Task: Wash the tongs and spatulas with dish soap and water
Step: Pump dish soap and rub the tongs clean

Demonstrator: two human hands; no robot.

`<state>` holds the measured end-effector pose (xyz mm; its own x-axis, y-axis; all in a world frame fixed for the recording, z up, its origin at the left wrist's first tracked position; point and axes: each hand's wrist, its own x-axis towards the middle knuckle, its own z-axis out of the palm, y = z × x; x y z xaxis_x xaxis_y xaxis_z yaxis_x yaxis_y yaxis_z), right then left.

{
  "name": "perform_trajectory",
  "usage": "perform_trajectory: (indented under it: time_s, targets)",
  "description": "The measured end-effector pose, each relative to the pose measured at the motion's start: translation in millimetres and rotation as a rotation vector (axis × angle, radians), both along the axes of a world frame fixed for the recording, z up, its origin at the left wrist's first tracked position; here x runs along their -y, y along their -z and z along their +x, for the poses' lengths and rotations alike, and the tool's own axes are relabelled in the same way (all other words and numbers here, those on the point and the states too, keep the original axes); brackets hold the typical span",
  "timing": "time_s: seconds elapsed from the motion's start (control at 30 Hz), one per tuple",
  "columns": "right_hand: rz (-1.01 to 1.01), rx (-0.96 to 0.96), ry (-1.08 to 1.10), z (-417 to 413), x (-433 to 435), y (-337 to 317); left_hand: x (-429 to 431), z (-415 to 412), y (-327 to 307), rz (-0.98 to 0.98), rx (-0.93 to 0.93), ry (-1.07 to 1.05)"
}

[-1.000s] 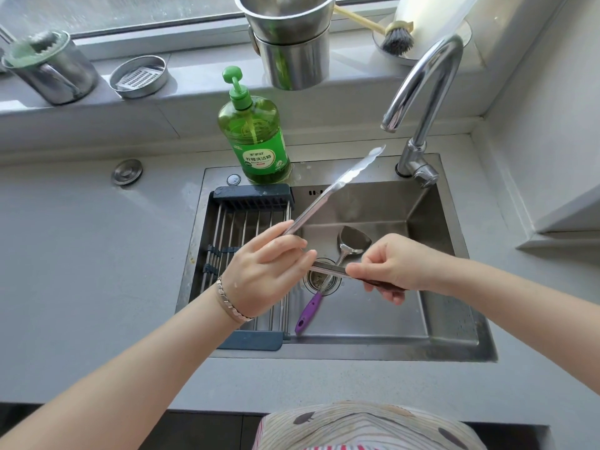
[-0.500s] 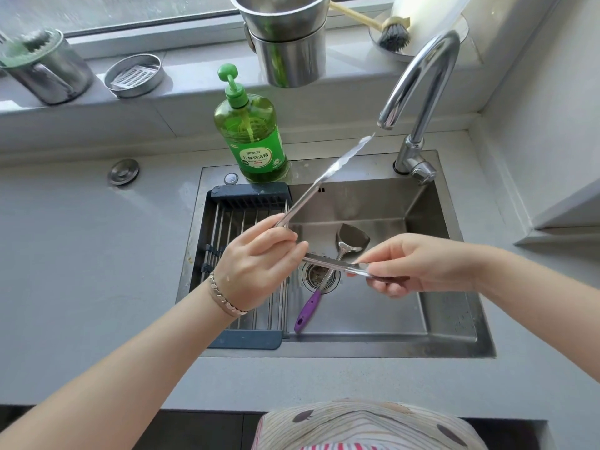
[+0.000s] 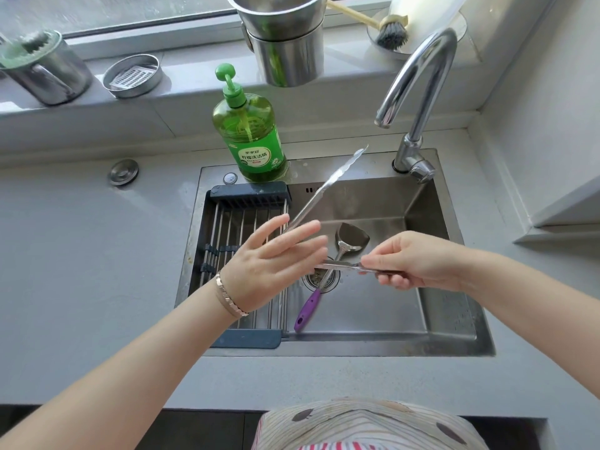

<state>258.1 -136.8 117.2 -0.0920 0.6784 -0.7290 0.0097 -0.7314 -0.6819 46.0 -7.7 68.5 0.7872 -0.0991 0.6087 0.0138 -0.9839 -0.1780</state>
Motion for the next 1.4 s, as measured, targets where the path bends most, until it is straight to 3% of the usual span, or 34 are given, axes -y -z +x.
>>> perform_trajectory:
  time_s: [0.07,0.1,0.2,0.23,0.27,0.33,0.43,0.5,0.63,0.83,0.9,1.03,1.23,1.4]
  targets:
    - [0.097,0.210,-0.061,4,1,2,0,2,-4,-0.179,0.080,0.018]
    - [0.155,0.315,-0.127,6,2,2,1,3,-9,-0.372,0.104,-0.046]
    - [0.256,0.416,-0.224,8,-1,-1,8,10,-36,-1.438,-0.156,-0.316]
    - [0.272,0.416,-0.201,8,-3,-2,10,14,-41,-1.735,-0.335,-0.369]
    - [0.288,0.433,-0.176,9,-5,-2,13,17,-43,-1.896,-0.472,-0.387]
    - [0.351,0.567,-0.164,11,-7,2,19,20,-40,-1.823,-0.569,-0.423]
    - [0.639,1.191,-0.289,4,-6,15,30,25,-29,-1.617,-0.480,-0.531]
    - [0.793,1.368,-0.405,-19,-2,24,37,32,-24,-1.617,-0.403,-0.538]
    - [0.713,1.192,-0.642,-70,13,37,46,43,-20,-1.650,-0.322,-0.508]
    - [0.646,0.899,-0.432,-56,10,38,44,37,-17,-1.706,-0.260,-0.627]
    - [0.691,0.914,-0.416,-70,8,43,49,40,-15,-1.684,-0.218,-0.638]
    - [0.670,1.236,-0.391,-70,7,61,52,40,-13,-1.446,-0.169,-0.689]
    - [0.832,1.109,-0.211,-78,4,56,59,42,-16,-1.383,-0.036,-0.683]
    - [0.889,1.151,-0.115,-67,3,56,55,44,-16,-1.493,0.065,-0.701]
